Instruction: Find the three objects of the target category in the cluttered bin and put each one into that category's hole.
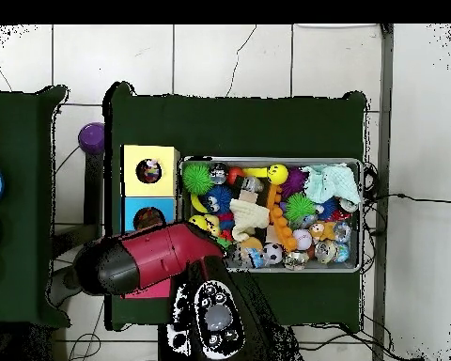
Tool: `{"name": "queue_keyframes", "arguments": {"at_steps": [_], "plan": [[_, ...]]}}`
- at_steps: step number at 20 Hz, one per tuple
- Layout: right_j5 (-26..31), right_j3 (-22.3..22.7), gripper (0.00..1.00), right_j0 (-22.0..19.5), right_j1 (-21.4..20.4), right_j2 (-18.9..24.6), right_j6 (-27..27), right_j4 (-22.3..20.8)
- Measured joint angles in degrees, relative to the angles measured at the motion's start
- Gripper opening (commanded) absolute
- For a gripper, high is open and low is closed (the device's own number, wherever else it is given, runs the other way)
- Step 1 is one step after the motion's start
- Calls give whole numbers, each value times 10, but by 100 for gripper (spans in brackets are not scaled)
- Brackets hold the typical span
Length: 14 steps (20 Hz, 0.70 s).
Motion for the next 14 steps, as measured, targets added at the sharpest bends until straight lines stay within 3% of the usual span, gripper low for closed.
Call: {"name": "queue_keyframes", "arguments": {"at_steps": [14], "plan": [[0,-11,100,55,31,-63,0,4]]}}
